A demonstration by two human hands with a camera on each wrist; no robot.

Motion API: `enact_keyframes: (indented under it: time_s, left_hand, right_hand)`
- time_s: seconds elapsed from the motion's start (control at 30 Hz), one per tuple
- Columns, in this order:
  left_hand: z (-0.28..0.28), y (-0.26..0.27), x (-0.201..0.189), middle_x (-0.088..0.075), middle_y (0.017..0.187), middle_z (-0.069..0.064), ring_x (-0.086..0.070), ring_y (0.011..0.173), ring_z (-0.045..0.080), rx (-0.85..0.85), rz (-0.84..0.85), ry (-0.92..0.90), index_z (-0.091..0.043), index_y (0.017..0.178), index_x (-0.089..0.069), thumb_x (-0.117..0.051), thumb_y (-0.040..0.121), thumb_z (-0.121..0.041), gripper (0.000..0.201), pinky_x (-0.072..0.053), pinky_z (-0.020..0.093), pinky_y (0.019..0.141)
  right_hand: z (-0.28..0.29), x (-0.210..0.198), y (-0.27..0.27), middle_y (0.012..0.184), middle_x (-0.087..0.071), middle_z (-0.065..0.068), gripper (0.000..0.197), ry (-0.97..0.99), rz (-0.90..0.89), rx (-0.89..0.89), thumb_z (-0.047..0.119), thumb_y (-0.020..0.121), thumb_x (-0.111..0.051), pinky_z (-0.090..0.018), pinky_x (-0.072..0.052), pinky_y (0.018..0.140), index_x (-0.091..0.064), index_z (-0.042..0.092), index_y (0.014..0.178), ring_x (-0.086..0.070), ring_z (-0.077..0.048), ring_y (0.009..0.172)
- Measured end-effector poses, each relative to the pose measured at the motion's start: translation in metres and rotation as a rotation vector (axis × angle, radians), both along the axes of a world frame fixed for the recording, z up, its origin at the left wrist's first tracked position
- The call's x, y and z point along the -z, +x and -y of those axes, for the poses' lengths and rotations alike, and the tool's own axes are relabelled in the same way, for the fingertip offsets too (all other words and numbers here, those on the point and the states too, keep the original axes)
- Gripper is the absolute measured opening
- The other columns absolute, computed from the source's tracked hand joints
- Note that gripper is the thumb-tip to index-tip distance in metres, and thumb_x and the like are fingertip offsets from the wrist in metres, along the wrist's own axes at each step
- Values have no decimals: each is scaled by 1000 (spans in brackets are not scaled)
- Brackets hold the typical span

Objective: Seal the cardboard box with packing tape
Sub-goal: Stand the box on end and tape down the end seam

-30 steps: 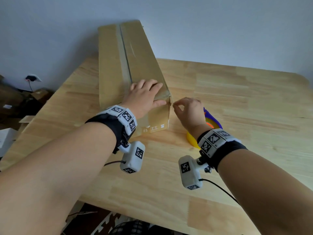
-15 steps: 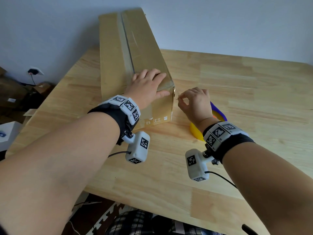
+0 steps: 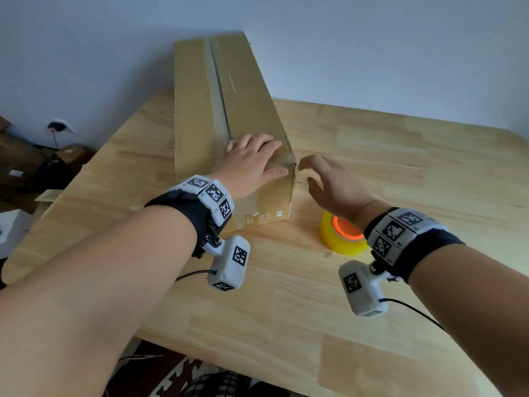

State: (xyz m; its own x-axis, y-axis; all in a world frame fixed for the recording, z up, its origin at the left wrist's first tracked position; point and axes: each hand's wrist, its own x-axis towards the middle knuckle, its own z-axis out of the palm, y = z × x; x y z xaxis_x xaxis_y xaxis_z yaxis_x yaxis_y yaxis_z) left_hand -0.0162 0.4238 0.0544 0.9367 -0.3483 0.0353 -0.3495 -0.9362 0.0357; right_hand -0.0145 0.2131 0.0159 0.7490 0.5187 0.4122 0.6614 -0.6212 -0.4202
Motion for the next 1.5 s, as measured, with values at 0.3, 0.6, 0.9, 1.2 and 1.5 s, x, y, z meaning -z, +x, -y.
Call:
enact_keyframes:
  time_s: [0.3, 0.6, 0.9, 1.2, 1.5]
  left_hand:
    - [-33, -8, -8, -15, 156, -2, -15, 141, 19, 104, -45, 95, -21, 149, -18, -36, 92, -54, 68, -17, 40, 113]
    - [-32, -11, 4, -18, 155, 0, -17, 140, 20, 47, -4, 60, -19, 148, -20, -37, 93, -53, 68, -17, 40, 112]
    - [-22, -13, 12, -44, 142, 13, -45, 126, 30, -4, 46, 131, -5, 138, -40, -33, 84, -62, 79, -38, 43, 101]
    - [-39, -20, 8, 7, 158, 5, 3, 145, 16, 61, -9, 226, -11, 149, 4, -31, 96, -48, 74, 1, 29, 115]
    - [-136, -48, 8, -18, 154, 7, 13, 142, 3, 87, -94, 294, -12, 147, -7, -1, 93, -58, 72, -2, 27, 115]
  right_hand:
    - [-17, -39, 37, 90, -64, -18, 29, -350, 325, -325, 22, 81, -44, -37, -54, 45, -69, 8, 76, -64, -34, 70]
    - [-33, -9, 40, 88, -59, -12, 16, -36, 135, -236, 14, 79, -63, -36, -46, 69, -61, 6, 93, -55, -32, 76]
    - [-39, 21, 39, 142, -46, -17, 84, -186, 81, -186, 17, 64, -85, -46, -35, 108, -45, 6, 138, -41, -39, 130]
    - [-37, -4, 38, 124, -62, -18, 61, -99, 64, -261, 49, 91, -41, -48, -44, 98, -62, 2, 123, -56, -40, 117]
    - [-32, 4, 39, 138, -52, -14, 74, -220, 94, -196, 3, 67, -82, -48, -39, 101, -51, 5, 135, -48, -36, 127]
